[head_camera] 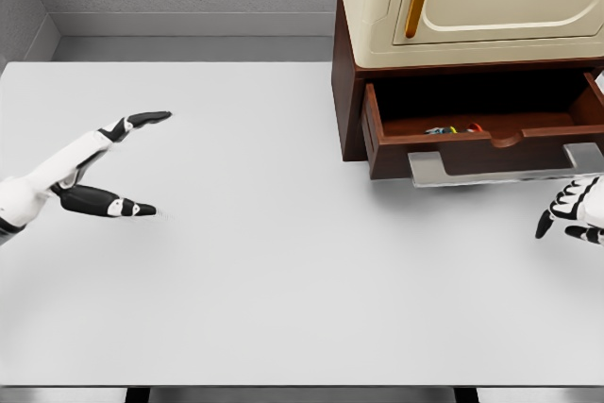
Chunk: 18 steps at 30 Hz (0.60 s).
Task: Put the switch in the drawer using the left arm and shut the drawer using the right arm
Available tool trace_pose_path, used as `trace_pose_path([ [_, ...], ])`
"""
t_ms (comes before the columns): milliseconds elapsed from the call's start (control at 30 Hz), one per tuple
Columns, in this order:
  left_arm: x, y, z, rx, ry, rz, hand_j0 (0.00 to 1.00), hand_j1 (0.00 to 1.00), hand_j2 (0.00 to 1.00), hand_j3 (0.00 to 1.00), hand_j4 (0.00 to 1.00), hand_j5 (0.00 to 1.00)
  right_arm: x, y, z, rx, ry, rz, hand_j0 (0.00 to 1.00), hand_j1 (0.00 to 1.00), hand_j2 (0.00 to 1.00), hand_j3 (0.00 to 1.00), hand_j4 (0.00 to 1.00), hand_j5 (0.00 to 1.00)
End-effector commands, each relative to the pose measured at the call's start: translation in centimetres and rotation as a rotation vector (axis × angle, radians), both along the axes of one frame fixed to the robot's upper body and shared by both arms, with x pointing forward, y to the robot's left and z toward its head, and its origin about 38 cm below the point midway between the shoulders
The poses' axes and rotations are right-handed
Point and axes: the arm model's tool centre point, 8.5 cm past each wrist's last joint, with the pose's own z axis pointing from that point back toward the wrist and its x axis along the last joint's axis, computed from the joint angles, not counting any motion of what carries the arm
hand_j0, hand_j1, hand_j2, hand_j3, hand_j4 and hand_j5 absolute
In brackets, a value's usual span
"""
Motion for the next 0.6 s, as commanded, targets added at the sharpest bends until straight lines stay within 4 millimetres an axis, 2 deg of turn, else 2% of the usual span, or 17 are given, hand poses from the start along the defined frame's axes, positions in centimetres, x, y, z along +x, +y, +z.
trace_pose_path([
  [0, 0.5, 3.7, -3.1, 0.004, 0.089, 0.122, 1.00, 1.00, 1.00, 1.00, 1.00, 1.00, 0.1, 0.2, 0.3, 0.020, -0.003, -0.004, 0.53, 0.53, 0.53, 0.53, 0.53, 0.53],
  [33, 0.6, 4.2, -3.2, 0.001, 0.092, 0.140, 1.00, 1.00, 1.00, 1.00, 1.00, 1.00, 0.1, 0.2, 0.3, 0.019, -0.004, -0.003, 0.53, 0.53, 0.53, 0.53, 0.53, 0.53],
  [100, 0.7, 3.5, -3.6, -0.039, 0.087, 0.144, 1.00, 1.00, 1.00, 1.00, 1.00, 1.00, 0.1, 0.2, 0.3, 0.017, -0.004, -0.004, 0.53, 0.53, 0.53, 0.53, 0.53, 0.53],
  [567, 0.6, 3.2, -3.5, -0.061, 0.077, 0.149, 1.00, 1.00, 1.00, 1.00, 1.00, 1.00, 0.1, 0.1, 0.2, 0.035, -0.005, -0.013, 0.55, 0.55, 0.55, 0.55, 0.55, 0.55],
])
